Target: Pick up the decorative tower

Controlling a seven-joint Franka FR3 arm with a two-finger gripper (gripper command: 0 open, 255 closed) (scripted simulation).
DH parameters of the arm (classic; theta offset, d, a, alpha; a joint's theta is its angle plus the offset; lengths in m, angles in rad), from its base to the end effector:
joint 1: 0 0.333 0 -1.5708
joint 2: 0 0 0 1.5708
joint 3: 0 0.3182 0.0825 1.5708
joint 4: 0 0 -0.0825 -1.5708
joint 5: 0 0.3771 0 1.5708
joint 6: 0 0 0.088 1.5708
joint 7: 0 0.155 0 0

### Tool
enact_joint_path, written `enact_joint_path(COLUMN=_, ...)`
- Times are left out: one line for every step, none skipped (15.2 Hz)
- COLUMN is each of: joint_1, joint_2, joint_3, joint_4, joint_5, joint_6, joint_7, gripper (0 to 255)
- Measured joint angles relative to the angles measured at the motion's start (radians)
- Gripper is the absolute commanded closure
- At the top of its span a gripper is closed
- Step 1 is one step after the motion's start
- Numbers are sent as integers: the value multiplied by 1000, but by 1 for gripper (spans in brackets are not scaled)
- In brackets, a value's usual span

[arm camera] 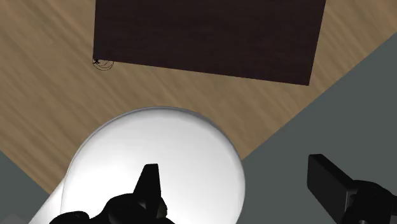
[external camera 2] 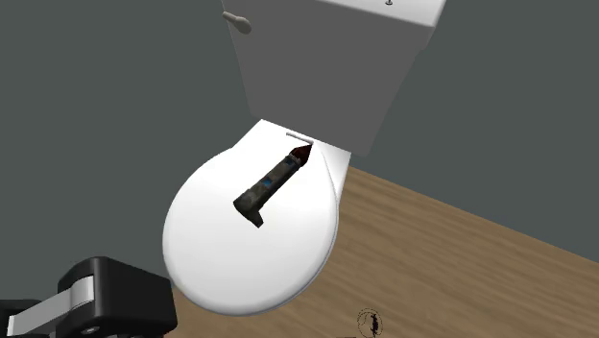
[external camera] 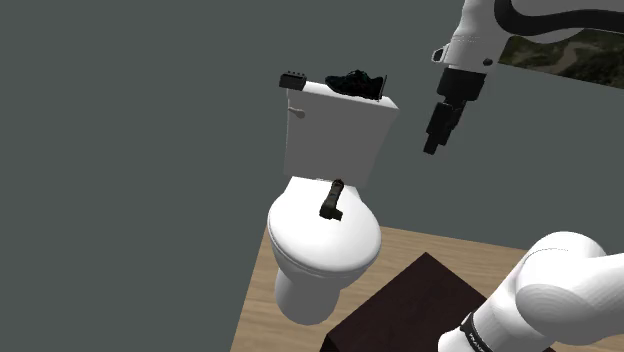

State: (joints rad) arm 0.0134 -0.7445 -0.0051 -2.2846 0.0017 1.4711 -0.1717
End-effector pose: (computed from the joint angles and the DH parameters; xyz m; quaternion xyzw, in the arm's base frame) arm 0.2965 0.0024 0.5562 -0.9953 -0.0906 0.0342 0.0054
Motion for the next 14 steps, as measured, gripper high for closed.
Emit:
enact_joint_path(joint_1=0, joint_2=0, joint_3=0, joint_4=0, joint_5=0, joint_6=0, joint_7=0, gripper=0)
enact_joint_path(joint_1=-2, joint_2=12, joint_3=5, joint_4=-2, joint_5=0, joint_6=14, joint_7=11, gripper=0)
enact_joint_path(joint_1=-6, joint_2=21, joint_3=12, joint_4=-16, joint_5=1, joint_6=35, joint_7=27, gripper=0)
enact_joint_path(joint_1=-9, joint_2=49, joint_3=25, joint_4=-17, joint_5=4, joint_6=64, joint_7=52, gripper=0)
enact_joint_path(joint_1=-15, joint_2=71, joint_3=32, joint_4=-24, joint_5=2, joint_6=92, joint_7=71, gripper=0)
enact_joint_path(joint_1=-22, joint_2=87, joint_3=38, joint_4=-36, joint_5=-1, joint_6=120, joint_7=90, gripper=0)
enact_joint_path(joint_1=-28, joint_2=119, joint_3=46, joint_4=-34, joint_5=-3, joint_6=151, joint_7=112, gripper=0)
enact_joint_path(joint_1=-35, joint_2=143, joint_3=52, joint_4=-44, joint_5=-7, joint_6=183, joint_7=131, gripper=0)
enact_joint_path(joint_1=-41, joint_2=177, joint_3=60, joint_4=-46, joint_5=-10, joint_6=218, joint_7=154, gripper=0)
enact_joint_path(joint_1=-46, joint_2=209, joint_3=69, joint_4=-44, joint_5=-13, joint_6=247, joint_7=179, gripper=0)
enact_joint_path(joint_1=-50, joint_2=240, joint_3=80, joint_4=-45, joint_5=-15, joint_6=278, joint_7=206, gripper=0)
enact_joint_path(joint_1=-56, joint_2=277, joint_3=88, joint_4=-44, joint_5=-20, joint_6=312, joint_7=232, gripper=0)
enact_joint_path(joint_1=-62, joint_2=304, joint_3=94, joint_4=-43, joint_5=-25, joint_6=337, joint_7=255, gripper=0)
enact_joint_path(joint_1=-67, joint_2=348, joint_3=104, joint_4=-27, joint_5=-31, joint_6=364, joint_7=283, gripper=0)
